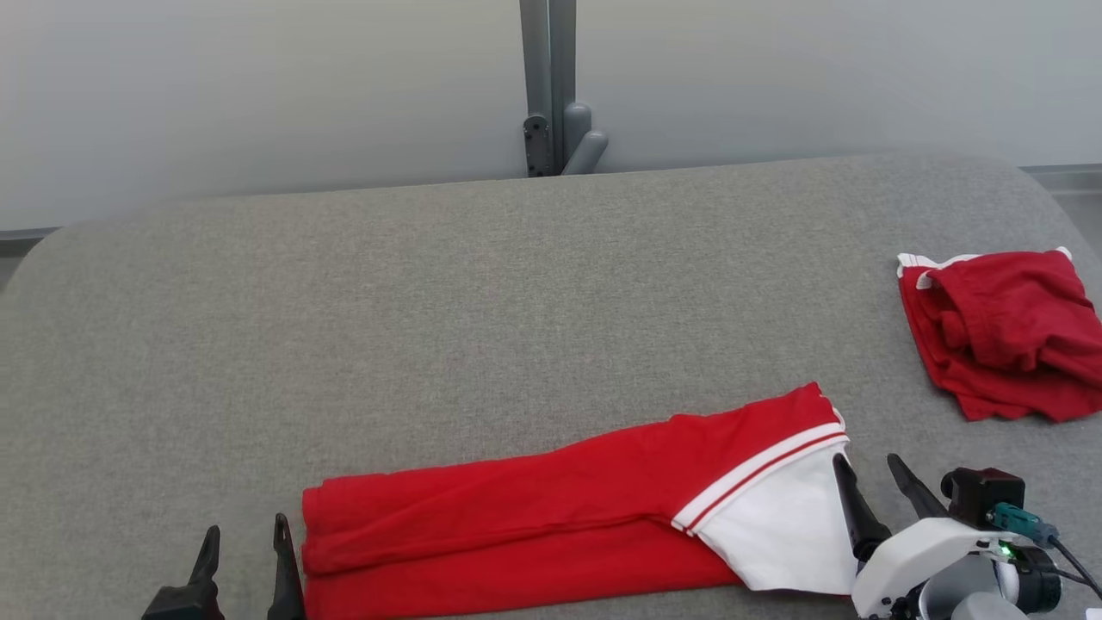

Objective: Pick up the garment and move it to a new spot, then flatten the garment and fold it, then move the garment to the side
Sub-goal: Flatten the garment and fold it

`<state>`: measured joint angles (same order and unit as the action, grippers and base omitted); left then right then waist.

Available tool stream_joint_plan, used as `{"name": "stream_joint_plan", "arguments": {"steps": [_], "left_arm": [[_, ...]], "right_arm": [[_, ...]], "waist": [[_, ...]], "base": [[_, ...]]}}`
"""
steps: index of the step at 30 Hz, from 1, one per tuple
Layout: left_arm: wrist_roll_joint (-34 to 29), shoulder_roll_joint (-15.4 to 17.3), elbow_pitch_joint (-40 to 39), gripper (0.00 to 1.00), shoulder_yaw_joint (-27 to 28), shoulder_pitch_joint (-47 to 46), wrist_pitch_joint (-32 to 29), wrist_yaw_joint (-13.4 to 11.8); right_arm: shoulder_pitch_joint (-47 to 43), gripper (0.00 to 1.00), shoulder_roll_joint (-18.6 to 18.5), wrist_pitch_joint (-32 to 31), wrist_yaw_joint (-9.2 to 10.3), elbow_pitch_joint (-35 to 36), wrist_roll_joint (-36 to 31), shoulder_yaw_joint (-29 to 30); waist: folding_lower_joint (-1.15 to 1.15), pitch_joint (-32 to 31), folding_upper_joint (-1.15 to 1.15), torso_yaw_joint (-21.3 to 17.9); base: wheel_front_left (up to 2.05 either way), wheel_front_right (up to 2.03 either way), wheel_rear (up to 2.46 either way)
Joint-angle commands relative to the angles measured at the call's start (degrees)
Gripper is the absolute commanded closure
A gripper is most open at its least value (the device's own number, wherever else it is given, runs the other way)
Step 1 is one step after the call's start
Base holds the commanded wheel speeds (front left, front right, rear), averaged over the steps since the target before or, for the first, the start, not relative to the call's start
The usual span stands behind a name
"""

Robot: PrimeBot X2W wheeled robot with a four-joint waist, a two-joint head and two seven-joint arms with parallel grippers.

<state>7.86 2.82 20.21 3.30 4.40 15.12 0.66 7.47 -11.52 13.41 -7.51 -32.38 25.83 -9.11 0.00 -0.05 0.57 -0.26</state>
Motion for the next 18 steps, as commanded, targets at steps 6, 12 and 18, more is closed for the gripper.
{"name": "stream_joint_plan", "arguments": {"steps": [6, 12, 18], "left_arm": [[-0.79, 0.19, -1.07, 0.00, -0.59, 0.98, 0.01, 0.04], [-0.60, 0.19, -1.46, 0.00, -0.87, 0.86, 0.01, 0.10], [-0.32, 0.19, -1.46, 0.00, -0.61, 0.74, 0.00, 0.37]], "right_arm": [[1.67, 0.00, 1.22, -2.34, 0.05, -4.94, -1.95, 2.97], [3.25, 0.00, 2.16, -4.75, 0.05, -10.76, -4.08, 5.96], [3.03, 1.00, 3.57, -7.56, 0.06, -15.49, -4.18, 7.28]], "waist": [[0.00, 0.58, -0.57, 3.89], [0.00, 1.35, -0.57, 6.07], [0.00, 1.79, -0.57, 6.40]], "base": [[0.00, 0.00, 0.00], [0.00, 0.00, 0.00], [0.00, 0.00, 0.00]]}}
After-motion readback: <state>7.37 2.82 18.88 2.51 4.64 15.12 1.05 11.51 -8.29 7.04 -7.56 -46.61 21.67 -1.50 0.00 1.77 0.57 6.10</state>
